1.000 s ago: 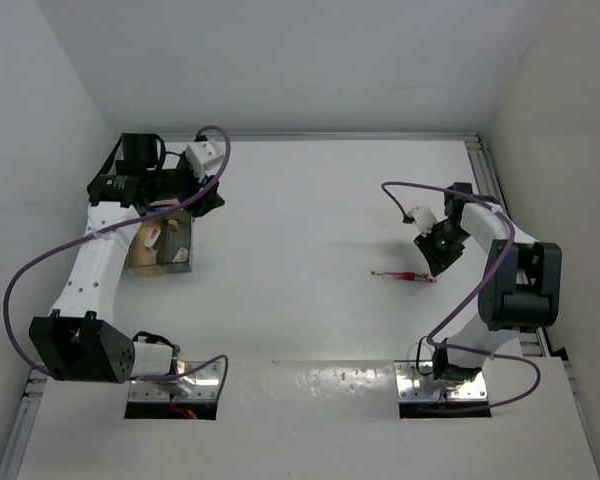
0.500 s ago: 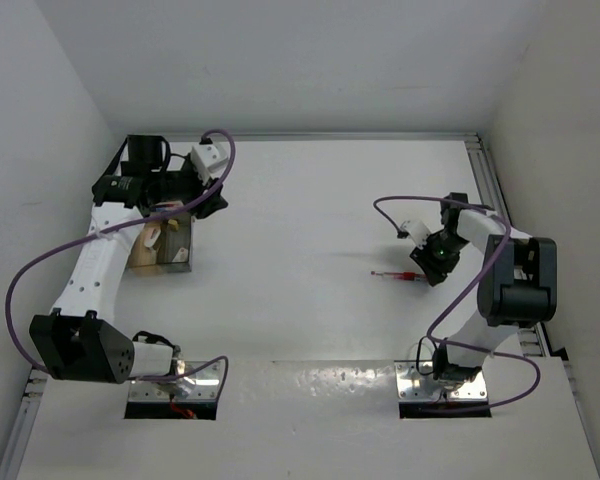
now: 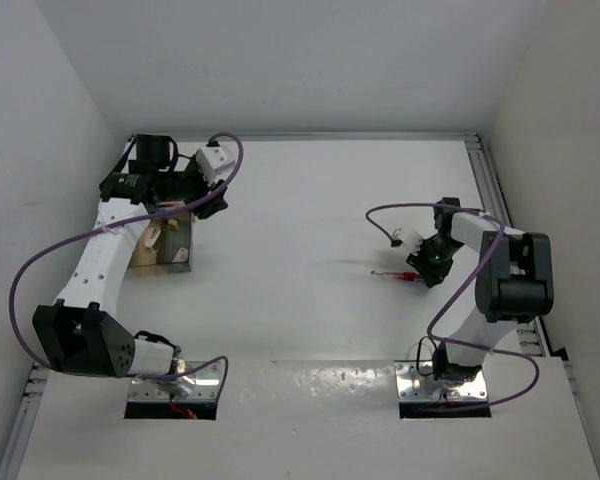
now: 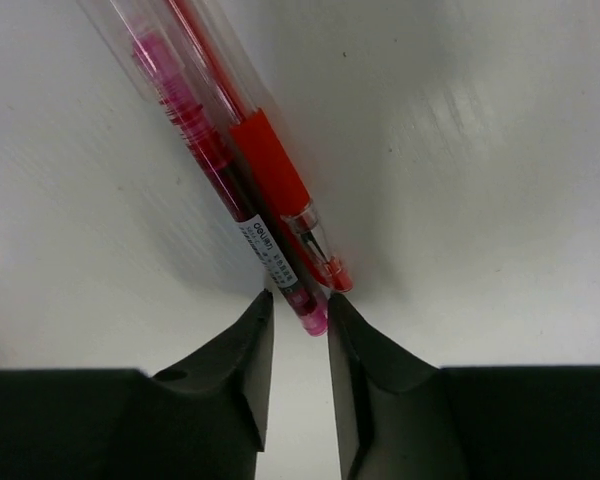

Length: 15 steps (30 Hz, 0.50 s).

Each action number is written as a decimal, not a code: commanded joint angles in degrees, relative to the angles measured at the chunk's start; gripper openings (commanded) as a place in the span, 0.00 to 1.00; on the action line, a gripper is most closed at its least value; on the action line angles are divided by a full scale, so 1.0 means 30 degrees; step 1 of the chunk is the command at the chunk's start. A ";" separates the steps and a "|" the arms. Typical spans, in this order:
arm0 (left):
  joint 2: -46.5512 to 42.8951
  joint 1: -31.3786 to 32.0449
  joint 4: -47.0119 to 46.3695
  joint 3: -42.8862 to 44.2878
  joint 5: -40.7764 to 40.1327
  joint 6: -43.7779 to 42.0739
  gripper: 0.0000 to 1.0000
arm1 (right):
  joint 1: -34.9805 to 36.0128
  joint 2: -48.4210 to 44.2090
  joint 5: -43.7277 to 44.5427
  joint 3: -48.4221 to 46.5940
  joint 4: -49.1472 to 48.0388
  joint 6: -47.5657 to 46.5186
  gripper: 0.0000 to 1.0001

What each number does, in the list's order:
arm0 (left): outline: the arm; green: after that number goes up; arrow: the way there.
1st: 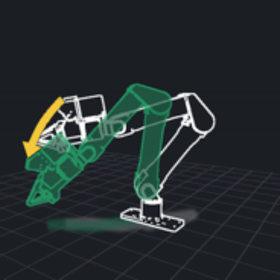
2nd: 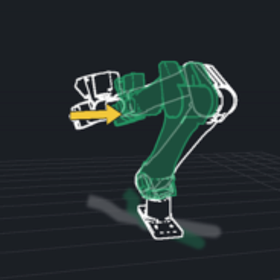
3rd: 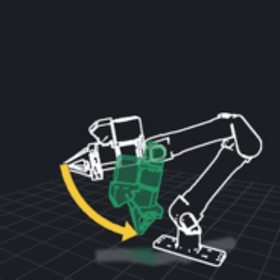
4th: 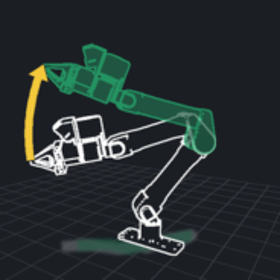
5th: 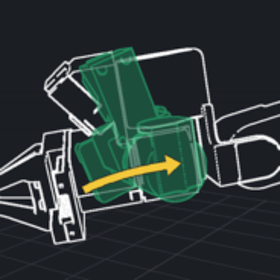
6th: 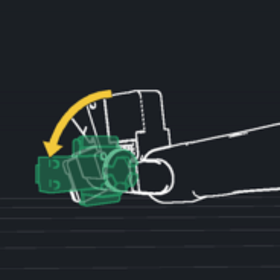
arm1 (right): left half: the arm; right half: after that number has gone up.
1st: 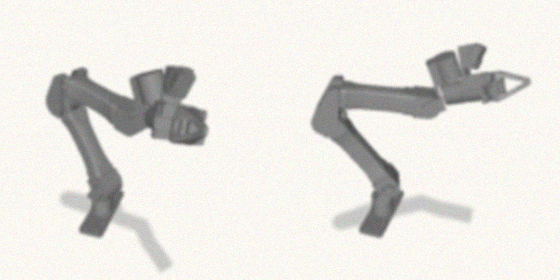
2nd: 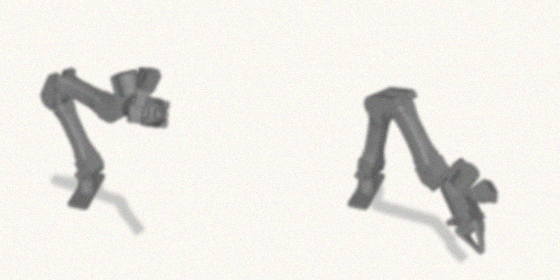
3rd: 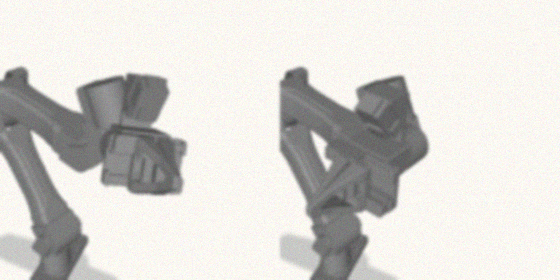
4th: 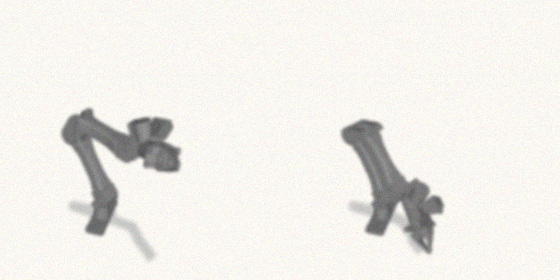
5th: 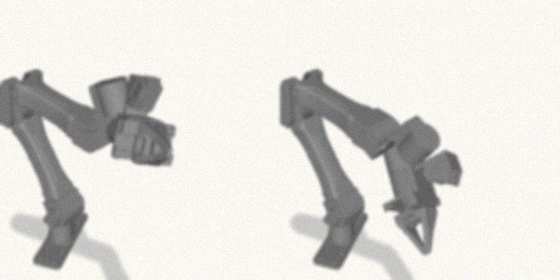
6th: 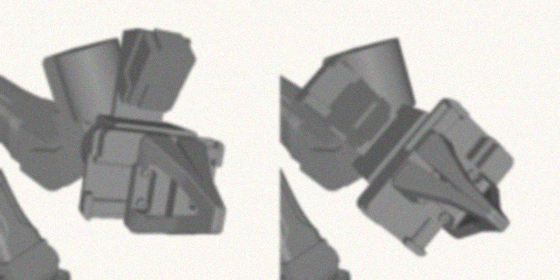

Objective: Sort the stationery into containers
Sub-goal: Pick up the pen from the center of the board.

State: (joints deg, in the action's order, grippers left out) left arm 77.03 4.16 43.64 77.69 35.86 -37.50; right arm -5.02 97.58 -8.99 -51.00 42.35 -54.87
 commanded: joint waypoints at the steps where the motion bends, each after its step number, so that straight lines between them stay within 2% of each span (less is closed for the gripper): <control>1: -0.0131 0.0165 -0.0132 0.0382 -0.0116 -0.0363 0.57 | 0.0265 -0.0065 -0.0401 0.0506 0.0179 -0.1132 0.26; 9: -0.0278 0.0194 -0.0131 0.0500 -0.0058 -0.0217 0.57 | 0.1494 -0.2257 0.0010 0.3517 -0.0460 -0.2041 0.13; 15: -0.0395 0.0107 -0.0102 0.0150 0.0323 0.0223 0.55 | 0.4245 -0.3961 0.0244 0.4930 -0.0904 -0.2159 0.06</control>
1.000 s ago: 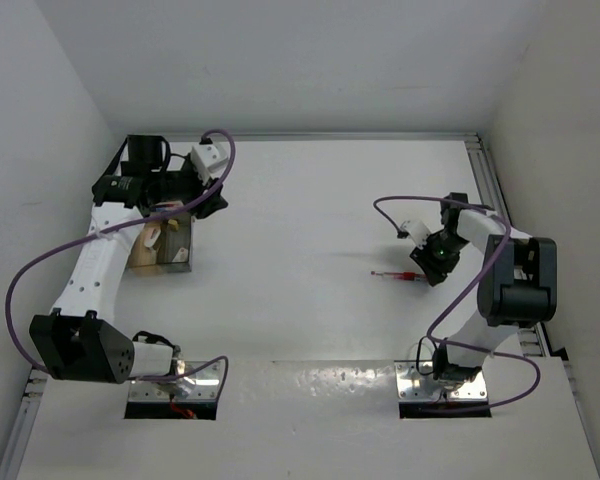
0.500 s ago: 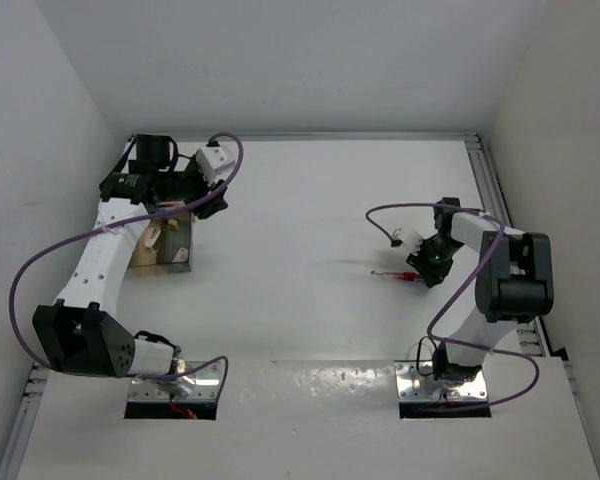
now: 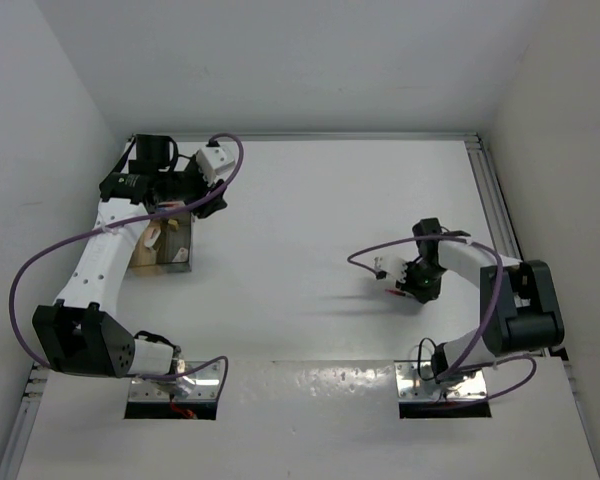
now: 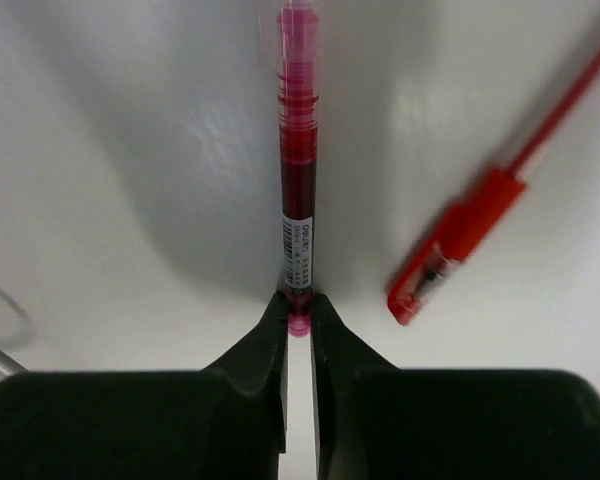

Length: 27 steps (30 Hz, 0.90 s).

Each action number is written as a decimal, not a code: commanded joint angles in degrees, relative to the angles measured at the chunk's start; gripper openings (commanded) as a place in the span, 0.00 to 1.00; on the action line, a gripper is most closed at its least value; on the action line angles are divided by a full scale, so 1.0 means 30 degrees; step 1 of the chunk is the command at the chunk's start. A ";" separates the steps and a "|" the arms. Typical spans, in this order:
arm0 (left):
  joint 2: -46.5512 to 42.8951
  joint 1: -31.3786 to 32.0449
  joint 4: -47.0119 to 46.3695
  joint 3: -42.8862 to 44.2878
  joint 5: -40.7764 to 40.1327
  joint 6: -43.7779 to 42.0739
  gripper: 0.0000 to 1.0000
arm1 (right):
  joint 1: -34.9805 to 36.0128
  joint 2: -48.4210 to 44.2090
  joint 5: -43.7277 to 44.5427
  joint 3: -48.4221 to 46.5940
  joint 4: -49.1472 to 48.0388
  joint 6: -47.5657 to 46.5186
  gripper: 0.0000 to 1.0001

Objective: Sort the stationery into containers
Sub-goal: Pick up the pen from the center of the board.

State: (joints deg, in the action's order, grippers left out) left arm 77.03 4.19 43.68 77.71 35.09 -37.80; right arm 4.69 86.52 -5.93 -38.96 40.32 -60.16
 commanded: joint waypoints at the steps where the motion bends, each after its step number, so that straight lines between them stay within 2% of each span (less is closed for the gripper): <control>1: -0.0482 0.0041 -0.0175 0.0054 0.0578 0.0354 0.54 | 0.1276 -0.0479 -0.0805 0.0916 -0.0167 -0.0308 0.06; 5: -0.1212 -0.0193 -0.0818 -0.0619 0.0870 0.1173 0.52 | 0.2797 -0.1330 -0.1155 0.0303 0.0125 0.0685 0.01; 8: -0.1887 -0.0719 -0.2132 -0.1410 0.1689 0.2577 0.50 | 0.3562 -0.1331 -0.2789 -0.2235 0.0680 0.3809 0.00; 11: -0.2765 -0.1393 -0.4382 -0.2814 0.3532 0.5122 0.49 | 0.3798 -0.0688 -0.4782 -0.5250 0.1266 0.6276 0.00; 14: -0.3674 -0.2302 -0.7812 -0.4718 0.6310 0.8753 0.49 | 0.3915 -0.0072 -0.8264 -0.7773 0.0774 1.0573 0.00; 15: -0.3850 -0.2303 -0.8692 -0.5157 0.6871 1.0735 0.49 | 0.4003 0.0045 -0.8798 -0.8307 0.0452 1.1403 0.00; 17: -0.4261 -0.2129 -1.1562 -0.6359 0.8159 1.2388 0.49 | 0.4266 0.0454 -0.9853 -0.9709 -0.0573 1.3856 0.00; 18: -0.4784 -0.1722 -1.5023 -0.7378 0.8369 1.7065 0.49 | 0.4644 0.0921 -1.1859 -1.0965 -0.1766 1.6743 0.00; 19: -0.4790 -0.1718 -1.6044 -0.7649 0.8371 1.7112 0.49 | 0.4648 0.0925 -1.1879 -1.0978 -0.2271 1.6772 0.00; 21: -0.4877 -0.0841 -1.7338 -0.7944 0.7816 1.9093 0.49 | 0.4794 0.1363 -1.3887 -1.1825 -0.3675 2.0739 0.00; 22: -0.4848 -0.0317 -1.8301 -0.8032 0.7612 1.9568 0.49 | 0.4882 0.1481 -1.4365 -1.1973 -0.5510 2.3048 0.00; 25: -0.4235 0.0854 -1.9829 -0.8120 0.6938 2.1648 0.49 | 0.5379 0.1658 -1.5510 -1.2003 -0.9057 2.7096 0.00; 27: -0.3678 0.1443 -2.1405 -0.8296 0.6411 2.3259 0.49 | 0.5759 0.1891 -1.5746 -1.2120 -1.0297 2.8717 0.00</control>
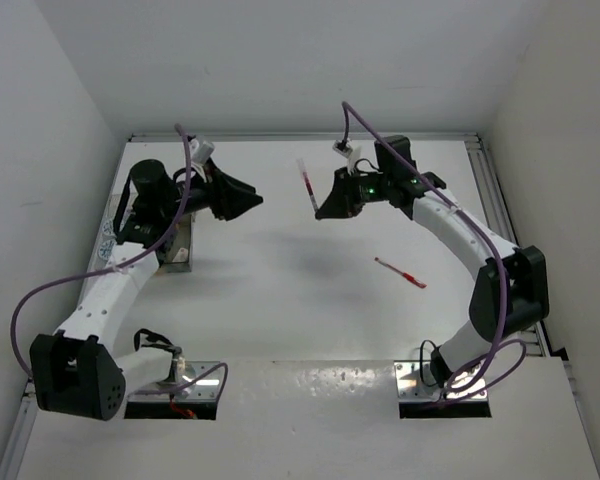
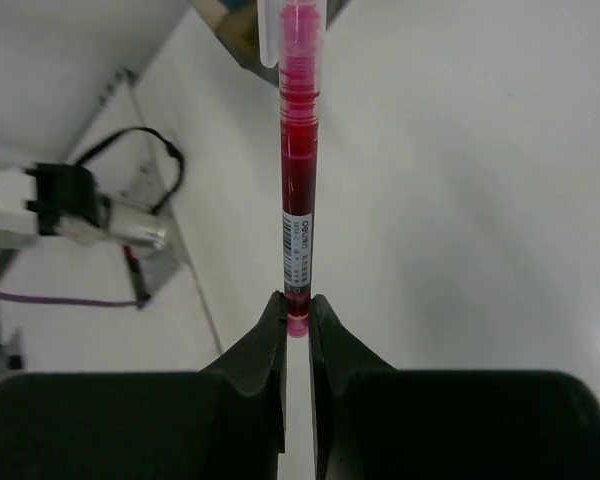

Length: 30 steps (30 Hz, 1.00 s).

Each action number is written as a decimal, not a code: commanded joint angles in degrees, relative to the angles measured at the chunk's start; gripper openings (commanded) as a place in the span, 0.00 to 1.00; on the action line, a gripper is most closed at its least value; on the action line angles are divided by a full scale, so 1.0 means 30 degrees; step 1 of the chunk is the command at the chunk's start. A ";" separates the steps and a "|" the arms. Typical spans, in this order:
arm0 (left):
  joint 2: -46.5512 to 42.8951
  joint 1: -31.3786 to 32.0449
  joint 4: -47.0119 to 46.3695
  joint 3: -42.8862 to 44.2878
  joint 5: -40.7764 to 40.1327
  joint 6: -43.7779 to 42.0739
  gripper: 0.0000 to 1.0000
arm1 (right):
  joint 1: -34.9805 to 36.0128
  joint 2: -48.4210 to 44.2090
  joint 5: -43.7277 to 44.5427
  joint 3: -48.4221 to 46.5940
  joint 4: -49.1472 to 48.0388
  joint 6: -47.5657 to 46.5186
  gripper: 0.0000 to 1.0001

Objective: Sort the stationery into containers
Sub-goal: Pick up the pen from the center of the board.

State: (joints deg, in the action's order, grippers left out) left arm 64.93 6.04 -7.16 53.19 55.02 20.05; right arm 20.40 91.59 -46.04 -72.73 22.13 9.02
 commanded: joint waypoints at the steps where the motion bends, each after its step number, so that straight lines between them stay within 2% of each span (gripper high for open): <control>1: 0.0534 0.1349 -0.5223 -0.0441 -0.0671 0.4618 0.50 | 0.0610 0.0318 -0.2638 -0.0806 -0.5721 0.7349 0.00; 2: 0.0971 0.1529 -0.7232 -0.0676 -0.0763 0.6161 0.50 | 0.0843 0.0435 -0.2728 -0.0777 -0.6374 0.8120 0.00; 3: 0.1207 0.1704 -0.7891 -0.0795 -0.0879 0.6960 0.50 | 0.0903 0.0494 -0.2816 -0.0748 -0.6961 0.8853 0.00; 7: 0.2584 0.2407 -0.8950 -0.0650 -0.1466 0.8840 0.50 | 0.1021 0.0553 -0.2993 -0.0134 -0.9947 1.1785 0.00; 10: 0.3405 0.3081 -0.9887 -0.0503 -0.1495 0.9632 0.49 | 0.1050 0.0553 -0.2993 0.0219 -1.0627 1.2959 0.00; 22: 0.4989 0.4050 -1.1471 0.0727 -0.1876 1.0835 0.47 | 0.1168 0.0583 -0.3549 0.0600 -1.1332 1.3489 0.00; 28: 0.5193 0.3933 -1.1559 0.1137 -0.2169 1.0952 0.45 | 0.1460 0.0437 -0.3725 0.0600 -1.0806 1.2962 0.00; 30: 0.5311 0.3904 -1.1559 0.1283 -0.2257 1.1010 0.41 | 0.1490 0.0378 -0.3754 0.0600 -1.0600 1.2729 0.00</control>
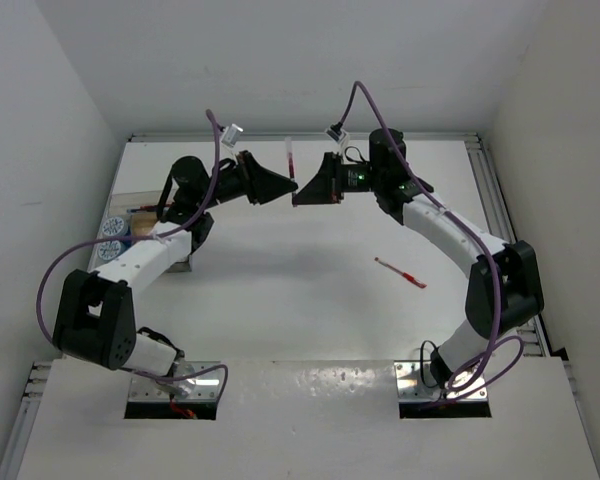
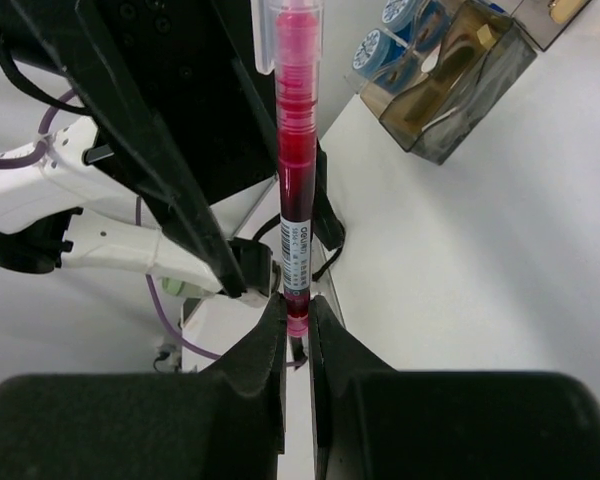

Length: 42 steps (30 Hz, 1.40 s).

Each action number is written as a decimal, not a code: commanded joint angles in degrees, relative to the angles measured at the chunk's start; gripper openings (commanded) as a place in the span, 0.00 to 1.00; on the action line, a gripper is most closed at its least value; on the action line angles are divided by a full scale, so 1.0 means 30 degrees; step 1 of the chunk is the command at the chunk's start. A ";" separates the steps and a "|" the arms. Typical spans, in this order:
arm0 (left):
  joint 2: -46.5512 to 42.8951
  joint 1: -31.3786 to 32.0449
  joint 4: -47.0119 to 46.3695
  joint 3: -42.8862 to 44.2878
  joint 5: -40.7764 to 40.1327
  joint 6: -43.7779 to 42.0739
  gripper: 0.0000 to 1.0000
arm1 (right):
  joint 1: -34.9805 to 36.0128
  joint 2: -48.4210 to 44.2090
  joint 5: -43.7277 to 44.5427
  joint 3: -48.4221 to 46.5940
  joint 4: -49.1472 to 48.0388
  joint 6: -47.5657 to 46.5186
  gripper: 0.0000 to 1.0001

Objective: Sort the stationery into containers
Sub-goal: Pick up the pen from the center of the board, then place the pen in the storage box.

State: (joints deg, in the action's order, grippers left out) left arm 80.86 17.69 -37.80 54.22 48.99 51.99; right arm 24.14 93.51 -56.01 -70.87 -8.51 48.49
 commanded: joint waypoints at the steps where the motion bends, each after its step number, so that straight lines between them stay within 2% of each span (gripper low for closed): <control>1: 0.0087 -0.0009 -0.1374 0.1029 -0.0247 0.0395 0.39 | 0.0273 -0.0292 -0.0432 -0.0019 -0.0327 -0.0489 0.00; 8: 0.0293 -0.0067 -0.0411 0.1671 0.0045 -0.0452 0.14 | 0.0361 -0.0351 -0.0491 -0.0135 0.0082 -0.0869 0.00; 9: 0.0235 -0.0184 0.0028 0.1906 0.0336 -0.1382 0.11 | 0.0361 -0.0380 -0.0462 -0.0165 0.0258 -0.0957 0.06; 11: 0.0118 -0.0914 0.3036 0.3100 0.0630 -0.3052 0.08 | 0.0245 -0.0468 -0.0257 -0.0516 0.1923 -0.2150 0.27; 12: 0.0059 -0.1265 0.4500 0.3777 0.1038 -0.5759 0.07 | -0.0075 -0.0701 -0.0082 -0.0546 0.2510 -0.2594 0.42; 13: 0.0174 -0.2226 0.8720 0.4682 0.1361 -0.7729 0.07 | -0.0252 -0.0790 0.0093 -0.0546 0.2747 -0.3121 0.48; 14: 0.0466 -0.2787 1.1634 0.5881 0.1655 -0.9779 0.06 | -0.0486 -0.0907 0.0414 -0.0488 0.4287 -0.4025 0.52; 15: 0.1542 -0.3865 1.8305 0.8938 0.2064 -1.5020 0.05 | -0.1155 -0.1169 0.0475 -0.0372 0.4679 -0.4440 0.53; 16: 0.3032 -0.4311 2.1446 1.2623 0.1052 -2.0786 0.05 | -0.1568 -0.1259 0.0476 -0.0051 0.5409 -0.5228 0.54; 17: 0.3830 -0.4751 2.4523 1.2660 0.0317 -2.3512 0.05 | -0.1949 -0.1376 0.0534 0.0068 0.5880 -0.5757 0.54; 18: 0.4534 -0.5596 2.8991 1.5648 -0.0386 -2.5686 0.05 | -0.2649 -0.1580 0.0680 0.0185 0.6378 -0.6314 0.54; 19: 0.5150 -0.5895 3.0631 1.6809 -0.1176 -2.7825 0.05 | -0.2975 -0.1669 0.0855 0.0302 0.7746 -0.7799 0.54; 20: 0.6055 -0.6536 3.1778 1.7662 -0.3214 -3.0834 0.05 | -0.3327 -0.1670 0.1292 0.0274 0.8601 -0.8626 0.54; 21: 0.6412 -0.7383 3.3443 1.8569 -0.4105 -3.2314 0.06 | -0.3910 -0.1728 0.1557 0.0245 0.9392 -0.9359 0.54; 22: 0.6735 -0.7769 3.4243 1.8897 -0.4781 -3.4098 0.09 | -0.4235 -0.1699 0.1734 0.0245 1.0705 -1.0642 0.54; 23: 0.7318 -0.8150 3.4831 1.8988 -0.6325 -3.7161 0.09 | -0.4905 -0.1699 0.1881 0.0274 1.1212 -1.1206 0.54; 24: 0.7556 -0.9082 3.5330 1.8843 -0.7007 -3.8236 0.09 | -0.5231 -0.1670 0.1911 0.0361 1.1594 -1.1676 0.53; 25: 0.8052 -1.0077 3.5712 1.8784 -0.7710 -4.0654 0.09 | -0.5873 -0.1728 0.1999 0.0565 1.2236 -1.2435 0.53; 26: 0.8230 -1.0087 3.5716 1.8696 -0.8036 -4.1635 0.09 | -0.6169 -0.1757 0.2000 0.0712 1.2474 -1.2703 0.53; 30: 0.9546 -1.2366 3.5336 1.8695 -0.8858 -4.5445 0.10 | -0.7430 -0.1699 0.2552 0.0948 1.4372 -1.4923 0.53; 35: 1.0692 -1.3075 3.5132 1.8814 -0.9446 -4.7415 0.10 | -0.8597 -0.2342 0.4983 0.2320 1.5610 -1.8034 0.53; 38: 1.0986 -1.2871 3.4604 1.8229 -0.9387 -4.8235 0.12 | -0.8866 -0.2578 0.6596 0.2910 1.5931 -1.9965 0.52; 42: 1.1307 -1.2403 3.3843 1.7320 -0.9855 -4.8880 0.14 | -0.9042 -0.2402 0.8002 0.3174 1.6402 -2.0966 0.53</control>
State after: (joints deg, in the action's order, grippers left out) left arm 114.34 -20.80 64.75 107.57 19.29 -89.25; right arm -2.55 87.85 -36.42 -61.65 39.46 -7.99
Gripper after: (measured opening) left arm 0.175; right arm 0.526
